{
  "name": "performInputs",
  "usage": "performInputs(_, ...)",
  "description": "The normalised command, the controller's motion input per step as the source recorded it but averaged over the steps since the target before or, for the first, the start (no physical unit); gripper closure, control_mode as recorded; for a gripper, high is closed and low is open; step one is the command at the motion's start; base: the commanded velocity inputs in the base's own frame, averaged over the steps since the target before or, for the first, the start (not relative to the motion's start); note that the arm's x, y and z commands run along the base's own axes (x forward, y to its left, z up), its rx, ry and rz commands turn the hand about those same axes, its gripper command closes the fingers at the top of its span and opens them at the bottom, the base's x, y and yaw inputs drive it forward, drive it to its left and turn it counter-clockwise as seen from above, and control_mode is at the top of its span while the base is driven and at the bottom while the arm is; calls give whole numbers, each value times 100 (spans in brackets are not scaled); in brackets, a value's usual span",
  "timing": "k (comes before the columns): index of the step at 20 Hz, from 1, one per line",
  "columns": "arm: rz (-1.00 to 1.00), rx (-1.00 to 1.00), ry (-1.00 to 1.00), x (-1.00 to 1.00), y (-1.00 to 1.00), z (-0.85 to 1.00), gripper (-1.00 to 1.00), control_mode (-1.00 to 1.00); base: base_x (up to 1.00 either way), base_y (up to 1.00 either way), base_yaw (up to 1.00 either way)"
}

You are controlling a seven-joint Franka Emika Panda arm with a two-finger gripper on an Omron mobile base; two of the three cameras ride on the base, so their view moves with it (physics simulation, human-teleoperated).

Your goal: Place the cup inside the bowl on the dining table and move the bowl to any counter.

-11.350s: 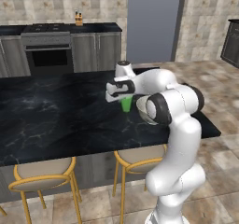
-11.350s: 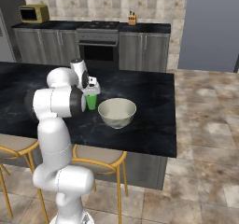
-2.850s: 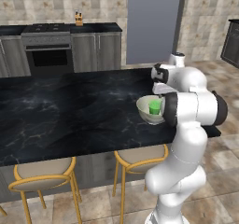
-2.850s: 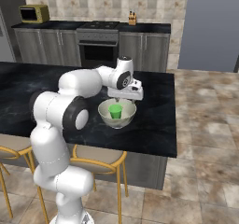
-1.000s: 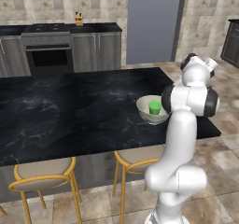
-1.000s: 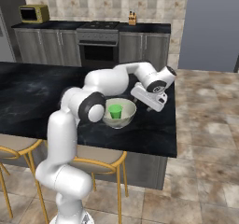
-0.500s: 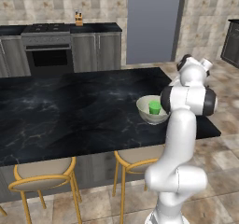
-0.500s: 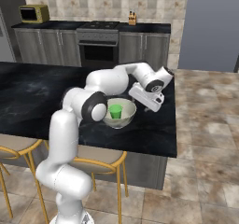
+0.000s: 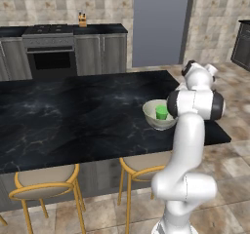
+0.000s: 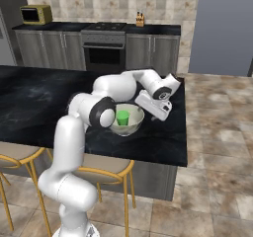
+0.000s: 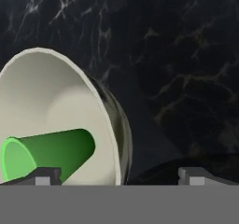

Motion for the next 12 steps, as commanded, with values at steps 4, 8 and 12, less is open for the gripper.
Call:
performInputs(4,0,0,5,11,0,-27,-100,-100,0,0,0)
performInputs(8,0,0,5,7,0,-19,-100,-100,0,0,0)
performInputs(12,0,0,3,0,1,-4,-100,-100,0,0,0)
